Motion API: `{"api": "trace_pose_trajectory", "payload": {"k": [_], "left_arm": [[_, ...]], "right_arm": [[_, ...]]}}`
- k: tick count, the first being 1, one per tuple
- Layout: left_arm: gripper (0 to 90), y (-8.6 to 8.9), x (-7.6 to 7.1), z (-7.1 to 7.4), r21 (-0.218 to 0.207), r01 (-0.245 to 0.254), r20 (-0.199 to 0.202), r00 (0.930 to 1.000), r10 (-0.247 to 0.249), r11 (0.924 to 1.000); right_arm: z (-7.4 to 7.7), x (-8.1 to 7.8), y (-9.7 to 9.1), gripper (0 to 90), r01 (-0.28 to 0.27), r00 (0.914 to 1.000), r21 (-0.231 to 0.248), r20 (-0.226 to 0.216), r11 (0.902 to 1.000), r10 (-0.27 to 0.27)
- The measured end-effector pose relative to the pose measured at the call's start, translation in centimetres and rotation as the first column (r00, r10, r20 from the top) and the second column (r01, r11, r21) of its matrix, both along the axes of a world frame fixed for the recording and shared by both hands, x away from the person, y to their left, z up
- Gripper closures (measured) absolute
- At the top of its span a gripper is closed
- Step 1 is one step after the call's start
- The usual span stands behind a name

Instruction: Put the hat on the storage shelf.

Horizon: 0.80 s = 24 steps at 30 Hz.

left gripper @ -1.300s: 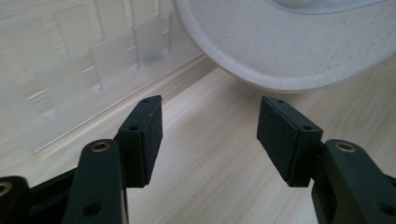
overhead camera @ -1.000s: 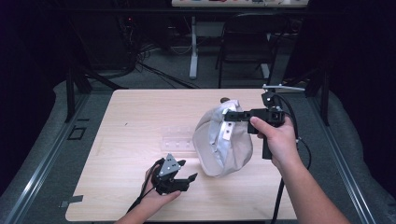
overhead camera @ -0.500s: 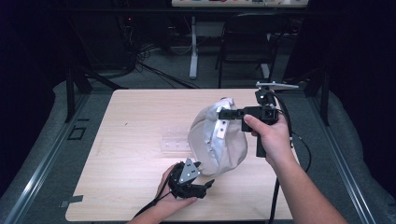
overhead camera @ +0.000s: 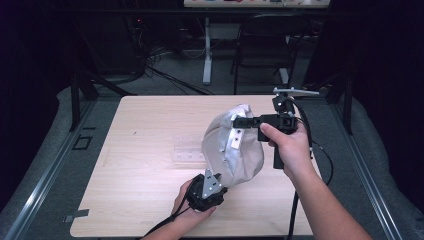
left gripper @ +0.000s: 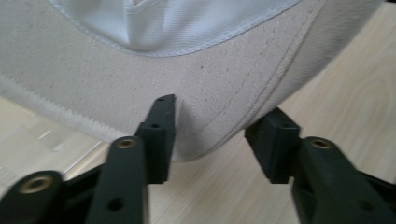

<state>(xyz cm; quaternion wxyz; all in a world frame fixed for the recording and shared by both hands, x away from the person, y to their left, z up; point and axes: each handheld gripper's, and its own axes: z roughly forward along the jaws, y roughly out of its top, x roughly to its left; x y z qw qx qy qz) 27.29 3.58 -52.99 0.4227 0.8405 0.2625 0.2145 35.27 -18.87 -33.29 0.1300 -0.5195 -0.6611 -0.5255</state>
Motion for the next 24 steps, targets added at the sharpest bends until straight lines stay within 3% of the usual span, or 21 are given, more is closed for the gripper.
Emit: {"api": "trace_pose_trajectory", "payload": {"k": [12,24], "left_arm": [[76.7,1.8,0.0,0.9,-0.009,-0.029,0.040,0.9988,0.030,0.9995],[83.4,2.6,0.8,1.2,-0.042,-0.061,0.075,0.9952,0.064,0.9973]], "right_arm": [[0.3,-0.1,0.5,84.5,-0.014,0.9999,0.002,0.002,0.9999,0.014],[-0.4,0.3,0.9,84.5,-0.019,0.9998,-0.020,-0.007,0.9996,0.019]]}}
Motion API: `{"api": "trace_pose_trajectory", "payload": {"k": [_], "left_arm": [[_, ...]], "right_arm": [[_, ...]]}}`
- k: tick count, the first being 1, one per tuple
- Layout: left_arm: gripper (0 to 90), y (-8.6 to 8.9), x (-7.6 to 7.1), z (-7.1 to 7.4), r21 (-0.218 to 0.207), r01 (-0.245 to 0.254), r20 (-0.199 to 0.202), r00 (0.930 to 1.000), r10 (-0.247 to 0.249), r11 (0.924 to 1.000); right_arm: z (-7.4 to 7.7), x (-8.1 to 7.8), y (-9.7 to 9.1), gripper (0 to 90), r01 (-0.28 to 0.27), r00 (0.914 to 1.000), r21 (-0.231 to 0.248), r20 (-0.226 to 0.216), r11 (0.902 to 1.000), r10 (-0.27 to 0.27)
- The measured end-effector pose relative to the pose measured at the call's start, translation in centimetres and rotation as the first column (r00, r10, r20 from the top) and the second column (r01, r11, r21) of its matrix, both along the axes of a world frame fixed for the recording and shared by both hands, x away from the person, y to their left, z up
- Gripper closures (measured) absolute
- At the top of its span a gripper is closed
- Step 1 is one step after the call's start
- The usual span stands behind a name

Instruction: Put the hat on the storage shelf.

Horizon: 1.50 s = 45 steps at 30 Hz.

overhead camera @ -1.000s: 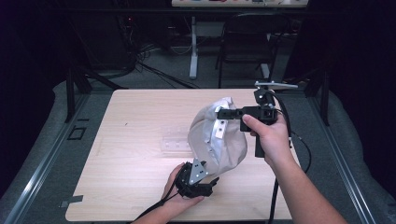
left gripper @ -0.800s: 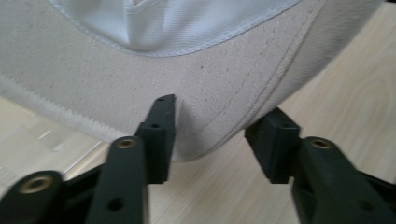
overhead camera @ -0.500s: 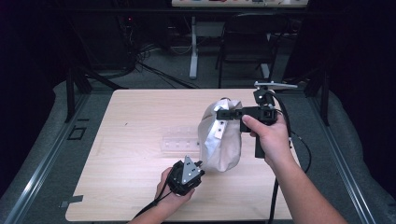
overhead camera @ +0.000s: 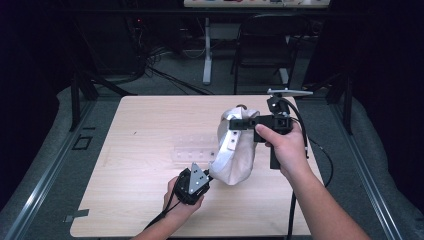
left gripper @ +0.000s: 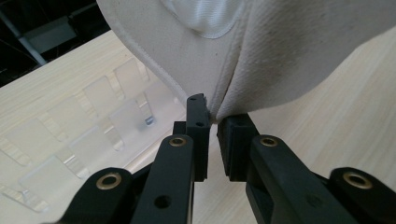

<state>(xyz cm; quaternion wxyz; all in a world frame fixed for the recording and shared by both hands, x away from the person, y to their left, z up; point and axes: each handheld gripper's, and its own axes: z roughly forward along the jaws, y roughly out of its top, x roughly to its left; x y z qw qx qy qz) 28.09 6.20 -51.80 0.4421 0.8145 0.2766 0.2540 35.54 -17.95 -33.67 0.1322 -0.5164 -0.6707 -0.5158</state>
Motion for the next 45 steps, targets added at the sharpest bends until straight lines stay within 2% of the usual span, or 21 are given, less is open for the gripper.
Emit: {"api": "trace_pose_trajectory", "payload": {"k": [6,11,16,17,25,31,39,45], "left_arm": [[84.3,0.4,0.7,0.3,-0.031,-0.022,0.002,0.9998,0.022,0.9993],[84.3,0.8,2.0,0.6,-0.074,-0.047,-0.024,0.9987,0.045,0.9961],[84.5,0.7,2.7,0.6,-0.088,-0.060,-0.040,0.9976,0.057,0.9943],[84.5,0.8,3.1,0.6,-0.098,-0.063,-0.058,0.9966,0.058,0.9932],[84.4,1.0,3.9,0.6,-0.110,-0.086,-0.077,0.9940,0.078,0.9902],[84.4,1.5,4.4,0.5,-0.143,-0.077,-0.108,0.9922,0.062,0.9867],[84.4,2.2,4.6,0.5,-0.131,-0.089,-0.114,0.9908,0.074,0.9873],[84.5,2.3,4.9,-0.3,-0.122,-0.084,-0.144,0.9873,0.066,0.9890]], "right_arm": [[-1.0,0.2,-0.1,84.5,-0.002,0.9998,-0.002,-0.017,1.0000,0.002],[-1.8,0.7,0.0,84.5,-0.006,0.9995,-0.018,-0.031,0.9998,0.005],[-2.5,1.4,0.2,84.5,-0.009,0.9990,-0.042,-0.045,0.9991,0.007],[-2.8,1.8,0.2,84.5,-0.001,0.9985,-0.046,-0.054,0.9989,-0.001],[-3.7,2.6,0.3,84.5,0.004,0.9973,-0.057,-0.073,0.9983,-0.009],[-4.2,3.1,0.6,84.5,0.009,0.9967,-0.058,-0.080,0.9983,-0.013],[-4.4,3.2,0.9,84.5,0.006,0.9965,-0.069,-0.082,0.9976,-0.012],[-4.8,3.4,1.5,84.5,0.013,0.9958,-0.079,-0.089,0.9968,-0.020]]}}
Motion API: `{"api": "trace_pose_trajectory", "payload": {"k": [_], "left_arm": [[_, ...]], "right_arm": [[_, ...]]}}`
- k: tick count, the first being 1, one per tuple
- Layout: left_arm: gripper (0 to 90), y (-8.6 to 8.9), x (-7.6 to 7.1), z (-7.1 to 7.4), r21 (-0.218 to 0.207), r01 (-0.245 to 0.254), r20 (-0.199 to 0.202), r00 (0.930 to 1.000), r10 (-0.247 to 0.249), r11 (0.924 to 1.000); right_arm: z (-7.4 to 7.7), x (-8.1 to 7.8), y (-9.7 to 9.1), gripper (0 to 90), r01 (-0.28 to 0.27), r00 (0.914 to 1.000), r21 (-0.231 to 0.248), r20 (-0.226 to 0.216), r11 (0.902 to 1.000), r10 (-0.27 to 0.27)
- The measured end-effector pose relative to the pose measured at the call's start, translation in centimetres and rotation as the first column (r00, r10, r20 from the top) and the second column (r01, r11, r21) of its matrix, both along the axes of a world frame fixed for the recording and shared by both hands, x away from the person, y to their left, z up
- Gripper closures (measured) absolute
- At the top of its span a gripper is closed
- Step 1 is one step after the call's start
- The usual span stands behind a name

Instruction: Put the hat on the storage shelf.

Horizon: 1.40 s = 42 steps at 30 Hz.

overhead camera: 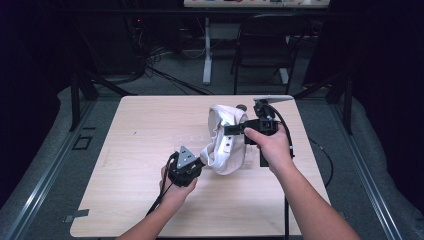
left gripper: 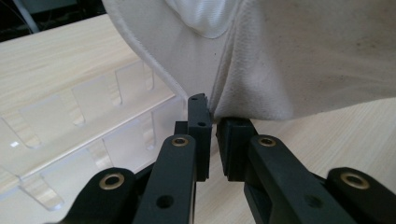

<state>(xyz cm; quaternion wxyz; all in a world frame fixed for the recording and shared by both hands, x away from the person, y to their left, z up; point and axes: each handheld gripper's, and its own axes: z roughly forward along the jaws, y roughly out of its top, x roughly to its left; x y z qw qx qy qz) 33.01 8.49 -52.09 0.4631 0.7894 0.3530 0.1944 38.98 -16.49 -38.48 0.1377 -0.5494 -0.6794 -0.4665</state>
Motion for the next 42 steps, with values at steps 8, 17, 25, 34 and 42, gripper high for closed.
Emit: {"api": "trace_pose_trajectory", "payload": {"k": [8,17,25,34,42], "left_arm": [[84.8,0.4,0.4,-0.2,-0.018,-0.005,-0.034,0.9994,0.004,0.9998],[85.2,1.5,1.4,-1.1,-0.077,-0.004,-0.144,0.9896,-0.007,0.9971],[85.3,1.0,1.1,-2.2,-0.021,-0.012,-0.138,0.9904,0.009,0.9997],[85.1,0.9,0.9,-2.4,-0.014,-0.015,-0.130,0.9914,0.013,0.9998],[84.7,0.9,0.9,-2.4,-0.013,-0.015,-0.128,0.9916,0.013,0.9998]], "right_arm": [[-0.5,0.2,0.1,84.5,-0.006,0.9999,0.000,-0.009,1.0000,0.006],[-1.7,0.9,0.6,84.5,-0.001,0.9998,0.001,-0.022,1.0000,0.001],[-2.5,1.2,1.1,84.5,-0.003,0.9993,-0.007,-0.038,1.0000,0.003],[-2.9,1.0,0.9,84.4,0.000,0.9992,-0.005,-0.041,1.0000,-0.001],[-2.9,1.1,0.8,84.4,0.010,0.9992,-0.004,-0.038,0.9999,-0.010]]}}
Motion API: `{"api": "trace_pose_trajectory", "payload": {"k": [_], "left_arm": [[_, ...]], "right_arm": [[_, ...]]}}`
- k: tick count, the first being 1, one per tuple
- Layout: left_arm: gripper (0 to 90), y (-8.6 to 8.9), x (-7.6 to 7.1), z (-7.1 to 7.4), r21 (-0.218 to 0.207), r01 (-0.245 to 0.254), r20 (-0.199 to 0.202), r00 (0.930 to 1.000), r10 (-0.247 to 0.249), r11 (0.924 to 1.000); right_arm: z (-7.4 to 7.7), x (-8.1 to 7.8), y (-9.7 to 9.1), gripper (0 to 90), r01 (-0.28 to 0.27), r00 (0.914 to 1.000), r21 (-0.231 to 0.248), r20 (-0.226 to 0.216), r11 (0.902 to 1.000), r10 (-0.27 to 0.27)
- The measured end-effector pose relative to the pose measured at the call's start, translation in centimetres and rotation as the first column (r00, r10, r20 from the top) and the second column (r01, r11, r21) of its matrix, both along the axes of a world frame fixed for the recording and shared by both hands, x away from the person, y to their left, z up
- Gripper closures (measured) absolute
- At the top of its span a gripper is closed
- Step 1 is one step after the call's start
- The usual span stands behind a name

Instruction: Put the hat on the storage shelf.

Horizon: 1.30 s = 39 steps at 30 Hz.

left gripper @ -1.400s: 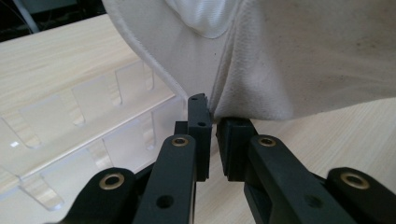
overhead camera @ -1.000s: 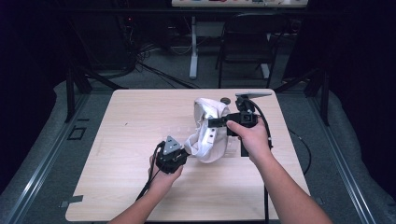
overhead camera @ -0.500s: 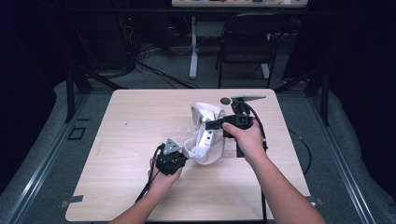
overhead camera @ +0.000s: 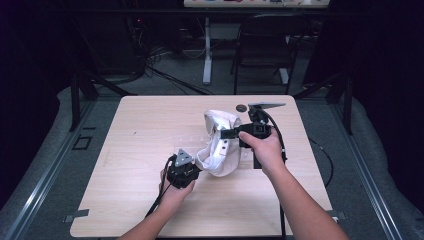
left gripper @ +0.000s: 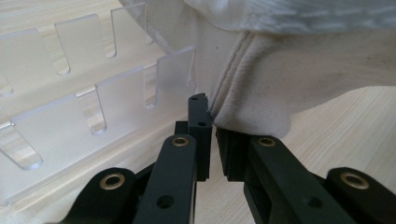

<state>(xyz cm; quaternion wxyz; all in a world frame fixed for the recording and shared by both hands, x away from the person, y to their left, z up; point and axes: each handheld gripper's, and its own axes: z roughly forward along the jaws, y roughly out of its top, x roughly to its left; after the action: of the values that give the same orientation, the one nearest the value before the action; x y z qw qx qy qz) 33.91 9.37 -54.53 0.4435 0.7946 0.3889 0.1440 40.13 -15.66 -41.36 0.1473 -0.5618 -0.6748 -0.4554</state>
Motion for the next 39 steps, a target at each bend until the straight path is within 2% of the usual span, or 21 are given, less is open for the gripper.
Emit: {"api": "trace_pose_trajectory", "payload": {"k": [16,25,29,30,37,39], "left_arm": [[83.7,0.0,-0.2,-0.1,0.003,-0.013,0.013,0.9998,0.012,0.9999],[81.2,0.2,-0.4,0.1,-0.010,-0.001,0.008,1.0000,0.001,1.0000],[70.8,0.5,-0.9,0.6,0.005,0.019,0.013,0.9997,-0.019,0.9998],[68.5,0.9,-1.3,1.0,0.012,0.021,0.027,0.9994,-0.022,0.9997],[61.2,2.5,-2.3,1.7,0.018,0.021,0.042,0.9989,-0.022,0.9996],[59.4,3.6,-2.6,1.9,0.018,0.013,0.044,0.9989,-0.014,0.9997]], "right_arm": [[0.1,0.3,-0.6,84.3,0.026,0.9995,-0.012,0.015,0.9996,-0.026],[0.1,0.4,-1.4,84.1,0.055,0.9983,-0.010,0.022,0.9984,-0.054],[0.3,0.1,-1.8,80.6,0.061,0.9977,-0.016,0.030,0.9980,-0.060],[0.4,-0.2,-1.9,77.4,0.047,0.9982,-0.021,0.037,0.9987,-0.047],[1.0,-1.1,-2.3,70.8,0.044,0.9973,-0.020,0.059,0.9988,-0.043],[1.2,-1.6,-2.7,67.4,0.052,0.9959,-0.014,0.075,0.9986,-0.050]]}}
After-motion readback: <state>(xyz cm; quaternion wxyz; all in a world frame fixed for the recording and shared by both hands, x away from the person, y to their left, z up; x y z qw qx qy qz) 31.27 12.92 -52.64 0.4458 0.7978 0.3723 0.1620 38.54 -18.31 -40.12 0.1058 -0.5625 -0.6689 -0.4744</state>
